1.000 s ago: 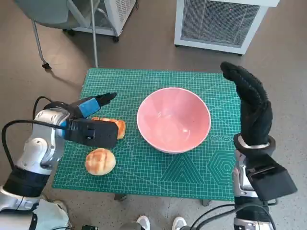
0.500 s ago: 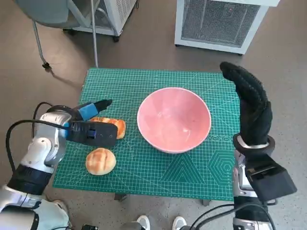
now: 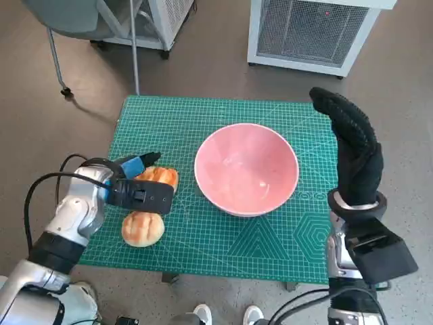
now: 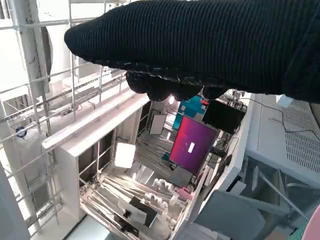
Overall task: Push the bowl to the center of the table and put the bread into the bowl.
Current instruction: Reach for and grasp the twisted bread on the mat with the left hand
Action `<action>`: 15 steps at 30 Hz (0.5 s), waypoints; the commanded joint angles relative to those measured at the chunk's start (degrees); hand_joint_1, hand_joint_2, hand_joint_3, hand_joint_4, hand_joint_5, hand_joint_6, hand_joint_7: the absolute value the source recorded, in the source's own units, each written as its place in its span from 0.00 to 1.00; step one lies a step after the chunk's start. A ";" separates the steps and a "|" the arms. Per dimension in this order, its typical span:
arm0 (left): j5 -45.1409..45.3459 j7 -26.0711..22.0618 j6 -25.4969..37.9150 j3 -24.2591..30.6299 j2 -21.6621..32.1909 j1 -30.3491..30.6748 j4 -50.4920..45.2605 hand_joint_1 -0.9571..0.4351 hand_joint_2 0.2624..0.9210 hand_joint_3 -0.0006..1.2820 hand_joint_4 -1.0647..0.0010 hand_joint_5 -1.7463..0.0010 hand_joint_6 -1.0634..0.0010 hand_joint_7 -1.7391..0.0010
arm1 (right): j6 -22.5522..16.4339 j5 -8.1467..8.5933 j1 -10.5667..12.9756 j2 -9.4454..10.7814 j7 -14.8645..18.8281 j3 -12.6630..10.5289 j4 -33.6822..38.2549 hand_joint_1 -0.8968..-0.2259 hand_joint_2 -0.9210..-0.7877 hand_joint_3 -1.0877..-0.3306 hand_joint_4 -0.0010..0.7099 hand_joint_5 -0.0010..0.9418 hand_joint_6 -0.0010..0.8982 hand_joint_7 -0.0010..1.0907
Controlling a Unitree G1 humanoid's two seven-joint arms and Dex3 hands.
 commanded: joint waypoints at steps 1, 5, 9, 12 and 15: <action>0.83 3.24 -2.24 -2.48 -2.09 -1.10 5.90 0.55 0.65 0.01 1.00 1.00 0.90 1.00 | 0.83 0.30 1.34 0.43 -0.26 0.06 0.16 0.57 0.00 0.34 0.39 0.02 0.00 0.55; 1.45 8.81 -4.66 -3.93 -3.10 -1.30 9.74 0.55 0.68 0.01 0.96 0.99 0.87 0.99 | 0.66 0.34 1.37 0.51 -0.22 0.06 0.39 0.57 0.00 0.34 0.39 0.02 0.00 0.55; 2.57 16.49 -8.80 -5.92 -3.83 -1.46 14.10 0.56 0.72 0.02 0.85 0.98 0.79 0.97 | 0.96 0.09 1.41 0.64 -0.37 0.19 -0.10 0.57 0.00 0.34 0.39 0.02 0.00 0.55; 4.86 24.11 -13.00 -8.38 -3.93 -2.18 17.99 0.58 0.78 0.02 0.71 0.97 0.69 0.96 | 1.03 0.02 1.59 0.69 -0.42 0.26 -0.52 0.57 0.00 0.34 0.39 0.02 0.00 0.55; 7.67 31.73 -16.73 -11.11 -3.48 -3.24 21.43 0.63 0.90 0.07 0.57 0.72 0.55 0.66 | 1.04 0.05 1.67 0.69 -0.39 0.24 -0.63 0.57 0.00 0.34 0.39 0.02 0.00 0.55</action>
